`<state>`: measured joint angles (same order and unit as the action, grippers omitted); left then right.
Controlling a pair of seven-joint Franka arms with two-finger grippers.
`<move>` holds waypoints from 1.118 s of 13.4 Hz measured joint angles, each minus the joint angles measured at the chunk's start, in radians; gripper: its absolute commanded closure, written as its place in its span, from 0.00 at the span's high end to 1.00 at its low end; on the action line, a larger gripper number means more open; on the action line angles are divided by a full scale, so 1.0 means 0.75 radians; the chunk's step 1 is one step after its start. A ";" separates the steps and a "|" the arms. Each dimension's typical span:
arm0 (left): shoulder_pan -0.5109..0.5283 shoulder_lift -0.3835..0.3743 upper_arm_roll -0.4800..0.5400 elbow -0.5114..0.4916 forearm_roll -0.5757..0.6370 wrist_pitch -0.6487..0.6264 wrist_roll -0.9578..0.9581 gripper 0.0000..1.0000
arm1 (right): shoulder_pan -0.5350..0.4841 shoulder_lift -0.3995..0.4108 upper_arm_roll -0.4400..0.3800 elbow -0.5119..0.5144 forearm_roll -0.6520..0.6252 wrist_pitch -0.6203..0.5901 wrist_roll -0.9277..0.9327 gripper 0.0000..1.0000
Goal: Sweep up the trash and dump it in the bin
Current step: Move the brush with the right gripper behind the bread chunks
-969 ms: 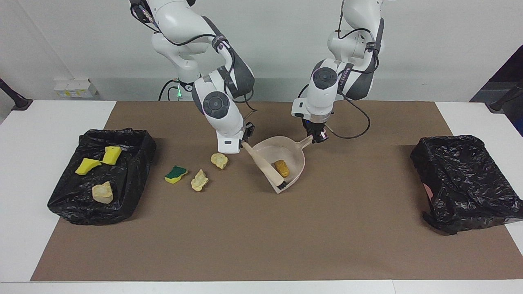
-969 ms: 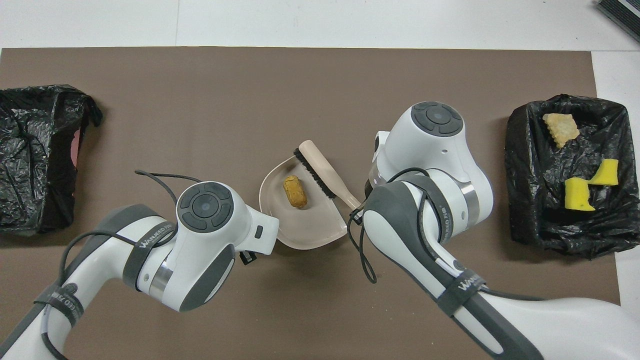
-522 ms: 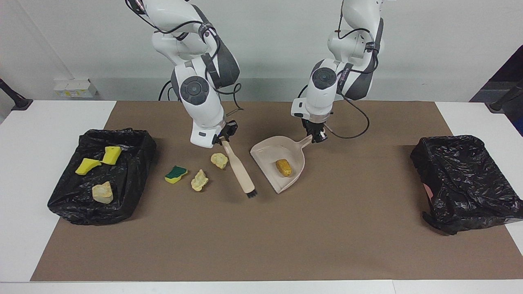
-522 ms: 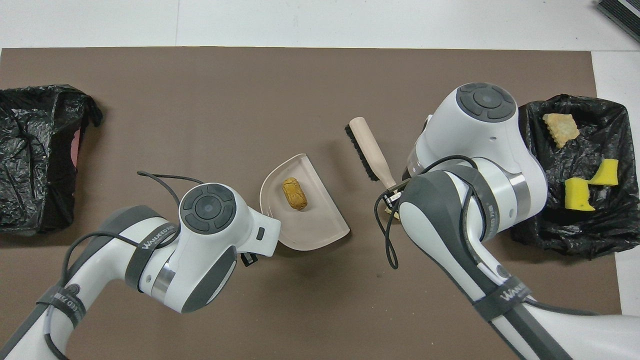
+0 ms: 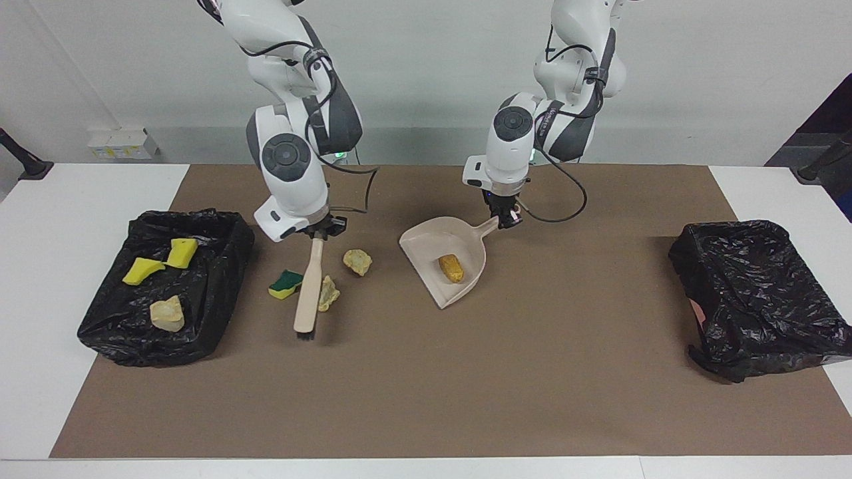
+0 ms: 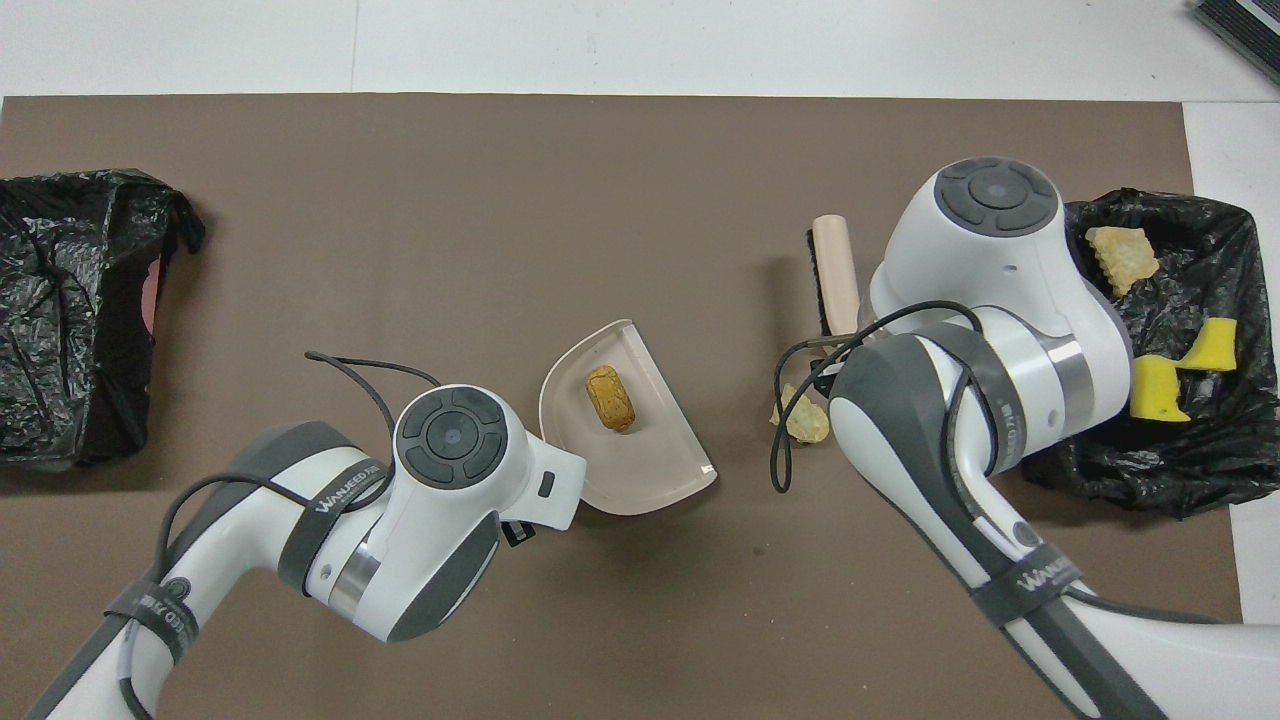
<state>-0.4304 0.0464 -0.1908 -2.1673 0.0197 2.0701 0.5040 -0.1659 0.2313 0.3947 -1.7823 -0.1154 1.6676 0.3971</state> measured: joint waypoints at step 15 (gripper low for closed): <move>-0.001 0.001 0.000 0.000 0.000 -0.002 -0.029 0.00 | -0.074 -0.346 0.021 -0.699 -0.044 0.465 -0.043 0.00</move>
<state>-0.4313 0.0473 -0.1909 -2.1673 0.0196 2.0689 0.4826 -0.2211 -0.0282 0.4106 -2.3065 -0.1487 2.0162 0.3645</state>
